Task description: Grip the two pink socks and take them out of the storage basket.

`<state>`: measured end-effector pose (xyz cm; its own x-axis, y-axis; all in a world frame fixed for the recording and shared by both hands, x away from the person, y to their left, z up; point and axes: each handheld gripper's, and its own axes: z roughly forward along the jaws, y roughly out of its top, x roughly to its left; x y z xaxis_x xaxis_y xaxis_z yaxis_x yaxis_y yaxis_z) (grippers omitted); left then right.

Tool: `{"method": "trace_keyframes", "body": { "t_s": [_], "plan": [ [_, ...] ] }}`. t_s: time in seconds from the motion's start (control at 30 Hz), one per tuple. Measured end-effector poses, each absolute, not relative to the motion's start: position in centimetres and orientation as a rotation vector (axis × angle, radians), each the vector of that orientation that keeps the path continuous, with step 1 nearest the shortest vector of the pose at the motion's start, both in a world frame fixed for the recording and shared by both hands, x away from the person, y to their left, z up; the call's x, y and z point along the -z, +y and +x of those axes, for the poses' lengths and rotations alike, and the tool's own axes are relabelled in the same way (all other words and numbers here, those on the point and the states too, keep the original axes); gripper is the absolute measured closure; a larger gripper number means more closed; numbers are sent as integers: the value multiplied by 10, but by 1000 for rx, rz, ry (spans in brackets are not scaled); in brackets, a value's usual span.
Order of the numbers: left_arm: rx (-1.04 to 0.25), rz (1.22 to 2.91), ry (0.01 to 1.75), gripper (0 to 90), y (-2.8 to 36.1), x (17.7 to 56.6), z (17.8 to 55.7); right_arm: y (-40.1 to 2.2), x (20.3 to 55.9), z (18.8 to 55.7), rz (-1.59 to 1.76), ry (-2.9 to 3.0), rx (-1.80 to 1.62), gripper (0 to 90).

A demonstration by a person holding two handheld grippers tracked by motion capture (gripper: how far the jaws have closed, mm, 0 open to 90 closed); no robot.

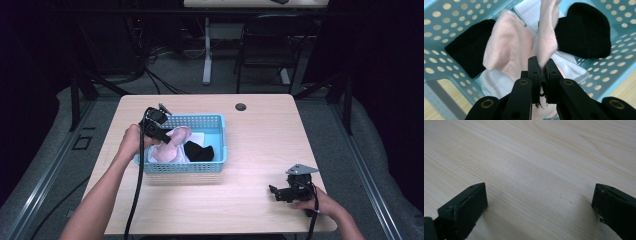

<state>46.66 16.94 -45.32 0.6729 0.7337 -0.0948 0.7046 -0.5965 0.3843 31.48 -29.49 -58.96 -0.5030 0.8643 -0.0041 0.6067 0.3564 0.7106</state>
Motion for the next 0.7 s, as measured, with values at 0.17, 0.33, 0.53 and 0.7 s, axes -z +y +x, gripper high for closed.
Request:
{"method": "trace_keyframes", "body": {
  "t_s": [0.17, 0.33, 0.53, 0.7],
  "plan": [
    [-129, 2504, 1099, 854, 171, 440, 464, -295, 590, 315, 1289, 2246, -934, 0],
    [-144, 2497, 1090, 854, 174, 429, 462, -295, 590, 315, 1290, 2247, -934, 0],
    [-156, 2482, 1074, 854, 179, 411, 459, -295, 589, 315, 1289, 2249, -933, 0],
    [-166, 2472, 1061, 854, 185, 396, 457, -295, 589, 315, 1292, 2252, -929, 0]
  ]
}}
